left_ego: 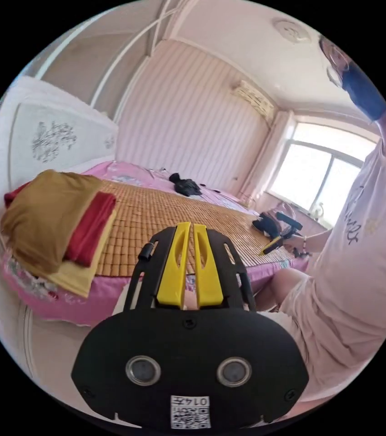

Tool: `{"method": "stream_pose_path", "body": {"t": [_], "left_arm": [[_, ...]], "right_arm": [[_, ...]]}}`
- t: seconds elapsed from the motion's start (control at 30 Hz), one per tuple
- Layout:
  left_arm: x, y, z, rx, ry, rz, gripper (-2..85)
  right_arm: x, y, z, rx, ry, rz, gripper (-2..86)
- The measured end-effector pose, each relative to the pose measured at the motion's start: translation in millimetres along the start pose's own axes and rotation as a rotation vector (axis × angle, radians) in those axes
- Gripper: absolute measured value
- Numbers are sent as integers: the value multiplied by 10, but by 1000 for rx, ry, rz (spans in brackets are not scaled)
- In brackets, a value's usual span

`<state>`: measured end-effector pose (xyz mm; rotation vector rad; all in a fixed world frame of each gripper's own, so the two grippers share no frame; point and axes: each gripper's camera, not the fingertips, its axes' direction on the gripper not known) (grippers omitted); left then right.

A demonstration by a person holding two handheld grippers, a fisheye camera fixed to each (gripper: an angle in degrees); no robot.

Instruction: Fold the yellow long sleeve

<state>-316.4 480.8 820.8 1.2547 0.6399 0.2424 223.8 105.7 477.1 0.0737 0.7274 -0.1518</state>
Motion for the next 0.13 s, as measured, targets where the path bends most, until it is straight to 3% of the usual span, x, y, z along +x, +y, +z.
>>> {"method": "stream_pose_path", "body": {"t": [0.13], "left_arm": [[848, -332, 730, -64, 131, 265, -8]], "right_arm": [[689, 1222, -188, 150, -13, 256, -7]]}}
